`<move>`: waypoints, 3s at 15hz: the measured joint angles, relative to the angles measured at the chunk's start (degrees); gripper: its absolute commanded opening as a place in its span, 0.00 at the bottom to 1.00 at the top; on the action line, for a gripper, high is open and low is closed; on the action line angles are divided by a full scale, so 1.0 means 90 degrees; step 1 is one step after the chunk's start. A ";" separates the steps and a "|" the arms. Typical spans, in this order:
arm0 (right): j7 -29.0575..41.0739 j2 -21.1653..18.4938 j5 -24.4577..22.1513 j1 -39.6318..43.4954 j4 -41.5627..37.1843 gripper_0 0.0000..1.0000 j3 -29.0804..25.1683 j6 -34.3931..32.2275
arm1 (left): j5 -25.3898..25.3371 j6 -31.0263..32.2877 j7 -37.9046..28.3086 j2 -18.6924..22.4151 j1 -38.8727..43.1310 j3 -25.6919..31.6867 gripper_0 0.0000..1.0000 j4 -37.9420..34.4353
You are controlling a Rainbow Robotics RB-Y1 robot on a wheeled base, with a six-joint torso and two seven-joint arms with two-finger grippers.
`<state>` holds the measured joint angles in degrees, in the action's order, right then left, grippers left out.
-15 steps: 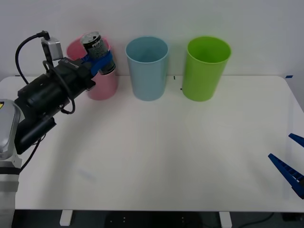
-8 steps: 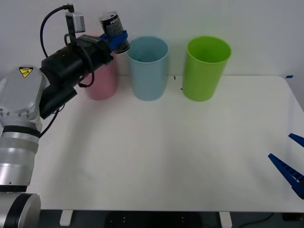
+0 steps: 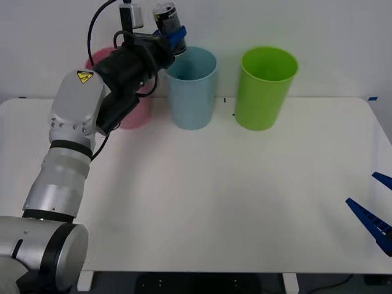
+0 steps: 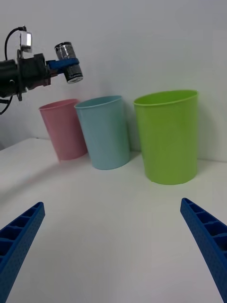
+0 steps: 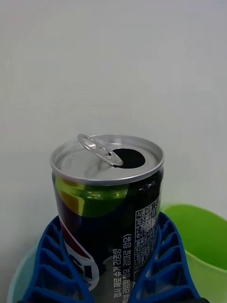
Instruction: Grasp the object on the table and drop it into the matching bin: aluminum can to the light blue bin, PET bottle to the pink bin.
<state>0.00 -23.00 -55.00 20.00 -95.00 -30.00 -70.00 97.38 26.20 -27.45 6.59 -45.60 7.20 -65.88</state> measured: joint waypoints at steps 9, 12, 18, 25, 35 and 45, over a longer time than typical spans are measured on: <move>0.0000 0.0000 0.0000 0.0000 0.0000 1.00 0.0000 0.0000 | 0.0843 -0.1404 0.0554 -0.0634 -0.0138 -0.0072 0.00 0.0175; -0.0001 0.0000 0.0000 0.0000 0.0000 1.00 0.0000 0.0000 | 0.0656 -0.1813 0.0705 -0.0642 -0.0440 -0.0209 0.00 0.0679; 0.0000 0.0000 0.0000 0.0000 0.0000 1.00 0.0000 0.0000 | 0.0459 -0.2376 0.0923 -0.0649 -0.1026 -0.0264 0.00 0.1460; -0.0001 0.0000 0.0000 0.0000 0.0000 1.00 0.0000 0.0000 | 0.0325 -0.2538 0.0977 -0.0656 -0.1086 -0.0313 1.00 0.1557; 0.0000 0.0000 0.0000 0.0000 0.0000 1.00 0.0000 0.0000 | -0.0024 -0.2236 0.0963 -0.0495 -0.1065 -0.0361 1.00 0.1551; -0.0001 0.0000 0.0000 0.0000 0.0000 1.00 0.0000 0.0000 | -0.3099 -0.1131 0.1120 0.1636 0.0840 -0.1530 1.00 -0.0630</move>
<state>0.00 -23.00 -55.00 20.00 -95.00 -30.00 -70.00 69.48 16.02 -17.38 21.31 -38.04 -6.57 -71.55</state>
